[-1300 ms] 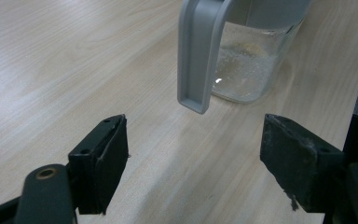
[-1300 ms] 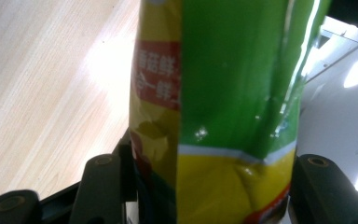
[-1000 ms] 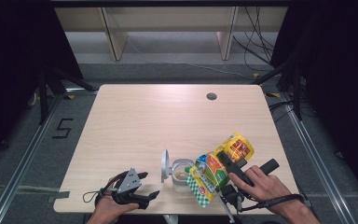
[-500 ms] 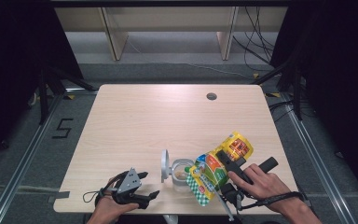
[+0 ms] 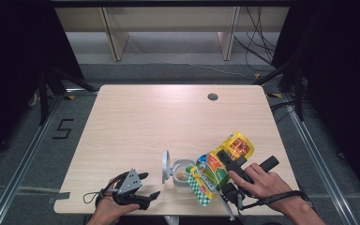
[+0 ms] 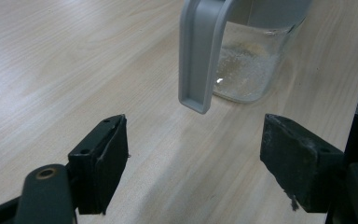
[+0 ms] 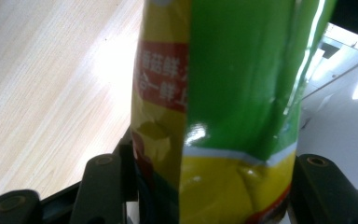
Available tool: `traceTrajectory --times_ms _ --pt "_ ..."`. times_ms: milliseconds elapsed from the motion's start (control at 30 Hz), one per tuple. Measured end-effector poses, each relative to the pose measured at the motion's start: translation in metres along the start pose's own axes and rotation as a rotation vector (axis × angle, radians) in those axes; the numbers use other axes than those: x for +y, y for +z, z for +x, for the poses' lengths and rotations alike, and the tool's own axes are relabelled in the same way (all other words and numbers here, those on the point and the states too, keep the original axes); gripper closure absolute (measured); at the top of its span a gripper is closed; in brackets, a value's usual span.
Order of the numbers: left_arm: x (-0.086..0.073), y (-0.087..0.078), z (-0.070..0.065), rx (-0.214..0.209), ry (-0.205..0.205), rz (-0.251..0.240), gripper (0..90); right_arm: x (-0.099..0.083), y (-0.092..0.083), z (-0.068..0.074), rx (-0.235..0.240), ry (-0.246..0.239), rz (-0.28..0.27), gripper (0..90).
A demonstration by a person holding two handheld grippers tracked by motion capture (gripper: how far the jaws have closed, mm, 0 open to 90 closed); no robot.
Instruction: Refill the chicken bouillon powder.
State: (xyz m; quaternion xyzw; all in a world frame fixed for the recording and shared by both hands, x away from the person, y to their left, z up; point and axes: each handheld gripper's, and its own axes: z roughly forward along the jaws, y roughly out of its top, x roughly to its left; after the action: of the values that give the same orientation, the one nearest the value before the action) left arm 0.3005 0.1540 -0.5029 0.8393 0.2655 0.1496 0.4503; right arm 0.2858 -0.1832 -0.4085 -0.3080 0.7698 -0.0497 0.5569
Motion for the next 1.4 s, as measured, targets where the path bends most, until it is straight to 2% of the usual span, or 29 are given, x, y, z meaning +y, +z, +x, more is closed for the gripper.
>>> traceTrajectory --times_ms 33,167,200,233,300,333,367,400,567,600,833,867,933,967,1033,1133,1167,1200,1400 --pt "-0.0004 0.0003 -0.0013 -0.002 -0.022 0.001 23.0 0.0 0.0 -0.0001 0.0 -0.001 0.0 49.1" --pt "-0.0004 0.0004 -0.0014 -0.001 -0.023 -0.002 23.0 -0.0006 0.0001 -0.002 0.003 -0.021 -0.001 49.1" --pt "-0.0003 0.0003 -0.0012 -0.001 -0.021 -0.002 23.0 -0.0006 0.0 -0.0019 -0.001 -0.021 -0.001 49.1" --pt "0.0002 -0.0001 0.0003 0.002 0.006 -0.001 23.1 -0.0006 0.0 -0.0019 0.0 -0.021 0.0 49.1" --pt "0.0003 -0.0001 0.0005 0.001 0.009 -0.001 23.0 -0.0007 -0.0001 -0.002 0.003 -0.022 0.0 49.1" --pt "-0.0004 0.0003 -0.0013 -0.003 -0.022 -0.002 23.0 -0.0006 0.0 -0.0017 0.0 -0.014 -0.001 49.1" --pt "-0.0003 0.0003 -0.0014 -0.002 -0.021 -0.001 23.0 -0.0009 -0.0002 -0.0027 0.001 -0.03 0.002 49.1" --pt "-0.0003 0.0003 -0.0014 -0.003 -0.021 -0.001 23.0 -0.0005 -0.0002 -0.0014 -0.002 -0.007 -0.001 49.1" --pt "-0.0002 0.0001 -0.0012 -0.003 -0.021 0.0 23.0 -0.0009 -0.0003 -0.0028 0.0 -0.029 -0.002 49.2" --pt "-0.0002 0.0002 -0.0011 -0.003 -0.021 0.0 23.0 -0.0012 0.0001 -0.004 -0.005 -0.048 -0.011 49.1" --pt "-0.0003 0.0006 -0.0014 -0.004 -0.026 -0.006 22.8 -0.0014 -0.0014 -0.0042 -0.001 -0.055 -0.007 49.2" --pt "0.0 0.0004 -0.0003 -0.002 -0.007 -0.004 22.8 -0.0015 -0.0014 -0.0042 -0.001 -0.056 -0.007 49.2" --pt "0.0001 0.0003 -0.0002 -0.002 -0.003 -0.005 22.8 -0.0015 -0.0013 -0.0036 -0.002 -0.047 -0.01 49.2" --pt "-0.0004 0.0006 -0.0015 -0.004 -0.027 -0.006 22.7 -0.0019 -0.0011 -0.0038 -0.007 -0.056 -0.01 49.2" --pt "-0.0004 0.0006 -0.0014 -0.003 -0.025 -0.006 22.7 -0.0015 -0.0021 -0.0025 -0.003 -0.031 0.003 49.2" --pt "-0.0004 0.0007 -0.0014 -0.003 -0.023 -0.004 22.7 -0.0019 -0.002 -0.0028 -0.004 -0.038 0.001 49.2" --pt "-0.0004 0.0007 -0.0013 -0.004 -0.021 -0.003 22.7 -0.0025 -0.0015 -0.0044 -0.007 -0.062 -0.006 49.2" --pt "-0.0004 0.0007 -0.0013 -0.004 -0.021 -0.003 22.7 -0.002 -0.0021 -0.003 -0.006 -0.04 0.002 49.2" --pt "-0.0004 0.0006 -0.0014 -0.002 -0.023 -0.006 22.7 -0.002 -0.0029 -0.0037 -0.009 -0.046 0.003 49.3"
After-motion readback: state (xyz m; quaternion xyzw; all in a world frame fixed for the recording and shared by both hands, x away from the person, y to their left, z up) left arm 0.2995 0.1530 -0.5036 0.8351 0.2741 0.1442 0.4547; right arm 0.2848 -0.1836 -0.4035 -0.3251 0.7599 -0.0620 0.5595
